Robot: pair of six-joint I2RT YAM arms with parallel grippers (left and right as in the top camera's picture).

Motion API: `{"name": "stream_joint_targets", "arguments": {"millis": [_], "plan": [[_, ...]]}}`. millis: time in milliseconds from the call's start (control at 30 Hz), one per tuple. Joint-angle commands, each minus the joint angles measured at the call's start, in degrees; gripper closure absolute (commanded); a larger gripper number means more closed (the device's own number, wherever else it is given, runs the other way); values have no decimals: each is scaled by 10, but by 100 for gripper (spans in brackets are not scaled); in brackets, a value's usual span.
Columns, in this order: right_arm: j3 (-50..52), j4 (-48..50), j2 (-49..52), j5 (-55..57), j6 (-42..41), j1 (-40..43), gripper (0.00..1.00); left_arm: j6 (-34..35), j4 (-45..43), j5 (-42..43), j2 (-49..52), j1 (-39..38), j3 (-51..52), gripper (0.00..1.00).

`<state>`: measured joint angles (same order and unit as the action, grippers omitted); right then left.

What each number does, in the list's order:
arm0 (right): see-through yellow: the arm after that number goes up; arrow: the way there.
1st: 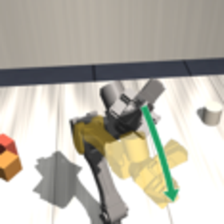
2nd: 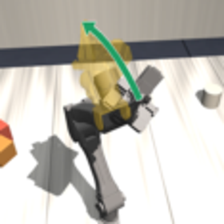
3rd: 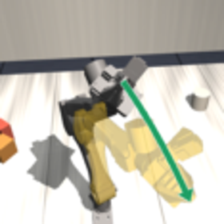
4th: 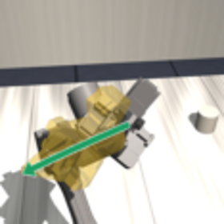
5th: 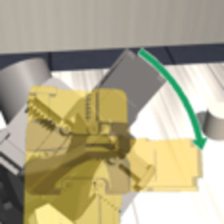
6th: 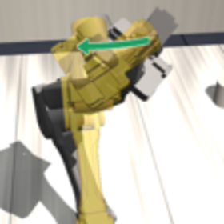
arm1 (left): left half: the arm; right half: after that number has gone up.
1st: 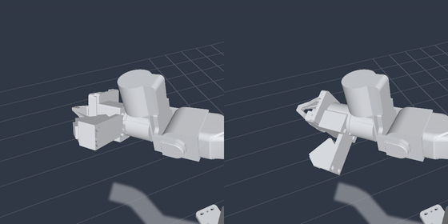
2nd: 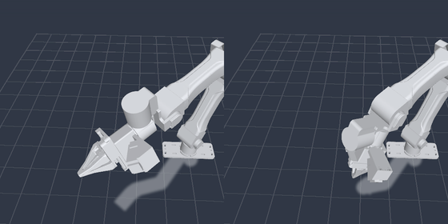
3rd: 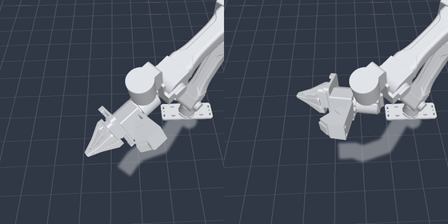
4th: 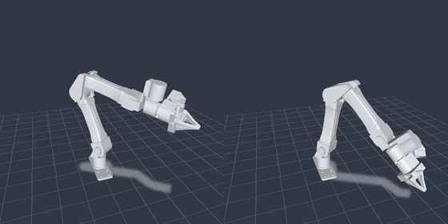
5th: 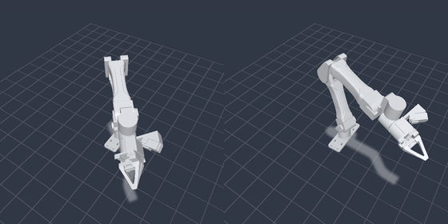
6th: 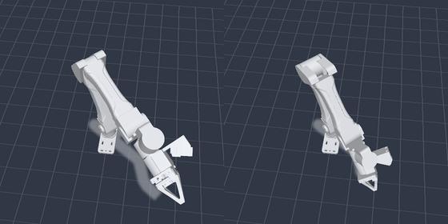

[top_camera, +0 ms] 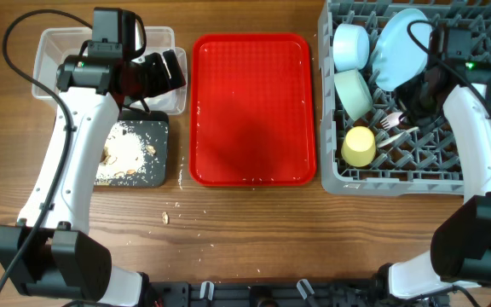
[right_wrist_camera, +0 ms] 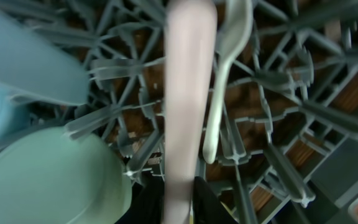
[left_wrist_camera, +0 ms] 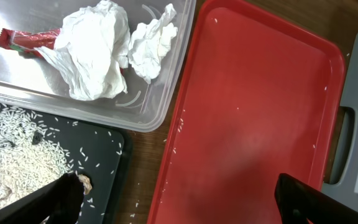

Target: Sort waste into correct bins and load items into the dishwasher rack

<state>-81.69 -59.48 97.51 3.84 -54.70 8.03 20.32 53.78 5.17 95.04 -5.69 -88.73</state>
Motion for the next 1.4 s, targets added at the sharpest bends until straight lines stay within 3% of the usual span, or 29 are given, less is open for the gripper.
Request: {"name": "stream_joint_targets", "arguments": {"millis": [0, 233, 367, 467, 533, 567, 800, 1067, 1200, 1367], "plan": [[-1, 23, -1, 6, -53, 3, 23, -1, -1, -8, 5, 3, -5, 0], [-25, 26, -25, -1, 1, 9, 20, -1, -1, -8, 5, 3, -5, 0], [-44, 28, -84, -43, 137, 9, 20, -1, -1, -8, 5, 3, -5, 0], [-50, 50, -150, -150, 335, 8, 19, -1, -1, -7, 5, 3, -5, 0], [-50, 45, -194, -224, 441, 8, 0, -1, -1, -8, 5, 3, -5, 0], [-50, 36, -214, -237, 458, 8, 0, -1, -1, -8, 5, 3, -5, 0], [-50, -3, -303, -238, 440, 8, 0, -1, -1, -8, 5, 3, -5, 0], [-48, -17, -327, -175, 441, -5, 0, -1, -1, -8, 5, 3, -5, 0], [-7, 60, -344, -121, 442, -22, 0, -1, -1, -8, 5, 3, -5, 0], [170, 237, -452, -17, 443, -92, 0, -1, -1, -8, 5, 3, -5, 0]]}}
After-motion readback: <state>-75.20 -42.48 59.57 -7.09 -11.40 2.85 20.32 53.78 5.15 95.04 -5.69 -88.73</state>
